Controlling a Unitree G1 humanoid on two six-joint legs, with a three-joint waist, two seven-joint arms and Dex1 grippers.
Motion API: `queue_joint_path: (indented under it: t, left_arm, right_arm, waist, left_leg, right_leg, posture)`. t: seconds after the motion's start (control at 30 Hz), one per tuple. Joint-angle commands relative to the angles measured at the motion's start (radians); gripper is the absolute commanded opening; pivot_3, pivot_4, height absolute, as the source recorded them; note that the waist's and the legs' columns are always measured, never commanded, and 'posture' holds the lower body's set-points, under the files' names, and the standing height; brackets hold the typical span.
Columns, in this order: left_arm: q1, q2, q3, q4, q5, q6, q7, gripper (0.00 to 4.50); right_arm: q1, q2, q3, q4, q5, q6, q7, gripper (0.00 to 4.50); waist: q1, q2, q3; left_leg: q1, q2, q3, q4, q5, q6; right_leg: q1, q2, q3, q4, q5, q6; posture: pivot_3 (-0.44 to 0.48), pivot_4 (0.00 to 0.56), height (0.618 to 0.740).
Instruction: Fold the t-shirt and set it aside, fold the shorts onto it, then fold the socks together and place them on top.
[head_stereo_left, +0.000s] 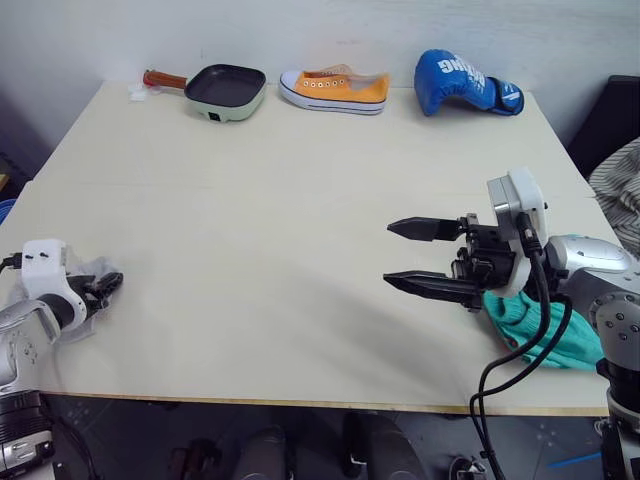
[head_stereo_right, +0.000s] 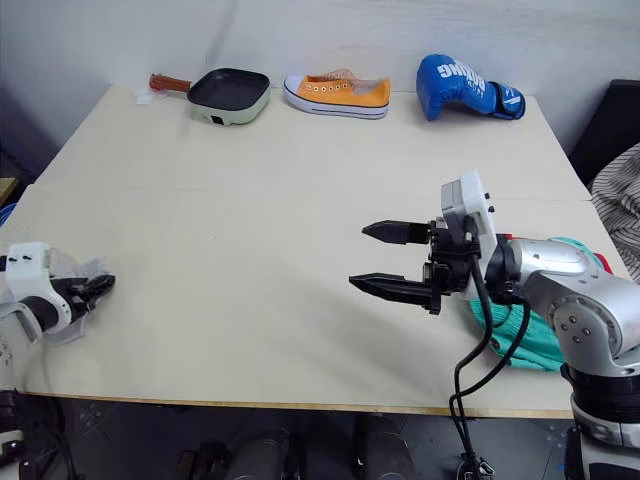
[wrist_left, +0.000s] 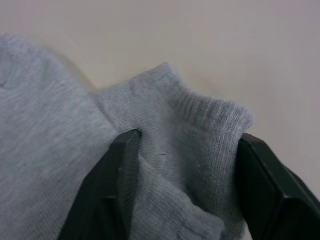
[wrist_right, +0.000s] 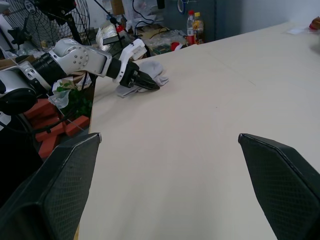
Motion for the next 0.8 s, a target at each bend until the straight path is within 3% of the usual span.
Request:
queue_joint_path:
  t: [0.03, 0.17, 0.2, 0.37, 0.5, 0.67, 0.8]
  left_arm:
    - [0.068, -0.017, 0.013, -0.006, -0.004, 0.066, 0.009, 1.39]
    - [0.098, -0.056, 0.027, -0.133, -0.052, 0.148, 0.017, 0.12]
    - [0.099, -0.067, 0.026, -0.167, -0.063, 0.17, 0.023, 0.05]
    - [0.027, -0.214, -0.055, -0.43, -0.156, 0.37, 0.087, 0.05]
    - [-0.12, -0.442, -0.141, -0.586, -0.168, 0.537, 0.209, 0.05]
    - [-0.259, -0.643, -0.268, -0.606, -0.107, 0.687, 0.305, 0.05]
    - [-0.327, -0.731, -0.329, -0.533, -0.044, 0.714, 0.355, 0.05]
  right_arm:
    - [0.022, -0.022, -0.024, -0.038, -0.007, -0.02, 0.007, 4.5]
    - [0.041, -0.034, -0.027, -0.038, -0.014, -0.019, 0.012, 4.5]
    - [0.043, -0.035, -0.027, -0.038, -0.014, -0.018, 0.012, 4.5]
    - [0.074, -0.04, -0.018, -0.047, -0.032, -0.027, 0.013, 4.5]
    - [0.099, -0.043, -0.028, -0.06, -0.044, -0.025, -0.001, 4.5]
    - [0.144, -0.059, -0.005, -0.074, -0.116, -0.06, -0.007, 4.5]
    - [0.173, -0.054, 0.025, -0.084, -0.175, -0.092, -0.008, 4.5]
  waist:
    - [-0.001, 0.0, 0.0]
    - [0.0, 0.001, -0.001]
    - [0.001, 0.001, -0.001]
    - [0.026, 0.002, -0.001]
    - [0.042, 0.001, -0.001]
    - [0.031, -0.002, -0.001]
    - [0.025, -0.002, 0.0]
  left_leg:
    - [0.0, 0.0, 0.0, 0.0, 0.0, 0.0]
    - [0.0, 0.0, 0.0, 0.0, 0.0, 0.0]
    - [0.0, 0.0, 0.0, 0.0, 0.0, 0.0]
    - [0.001, -0.002, -0.002, 0.0, 0.0, 0.0]
    - [-0.001, -0.006, -0.005, 0.002, 0.002, 0.003]
    - [-0.002, -0.007, -0.006, 0.004, 0.002, 0.003]
    - [-0.001, -0.005, -0.005, 0.004, 0.003, 0.002]
  right_leg:
    - [0.0, 0.0, 0.0, 0.0, 0.0, 0.0]
    - [0.0, 0.0, 0.0, 0.0, 0.0, 0.0]
    - [0.0, 0.0, 0.0, 0.0, 0.0, 0.0]
    - [0.002, -0.002, 0.0, 0.0, 0.0, 0.0]
    - [0.004, -0.005, 0.0, -0.002, 0.002, 0.004]
    - [0.006, -0.003, 0.0, -0.003, 0.004, 0.007]
    - [0.006, 0.0, 0.0, -0.003, 0.004, 0.007]
  posture:
    - [0.0, 0.15, 0.74]
    - [0.0, 0.15, 0.74]
    - [0.0, 0.15, 0.74]
    - [0.0, 0.15, 0.74]
    - [0.0, 0.15, 0.74]
    - [0.0, 0.15, 0.74]
    - [0.0, 0.15, 0.74]
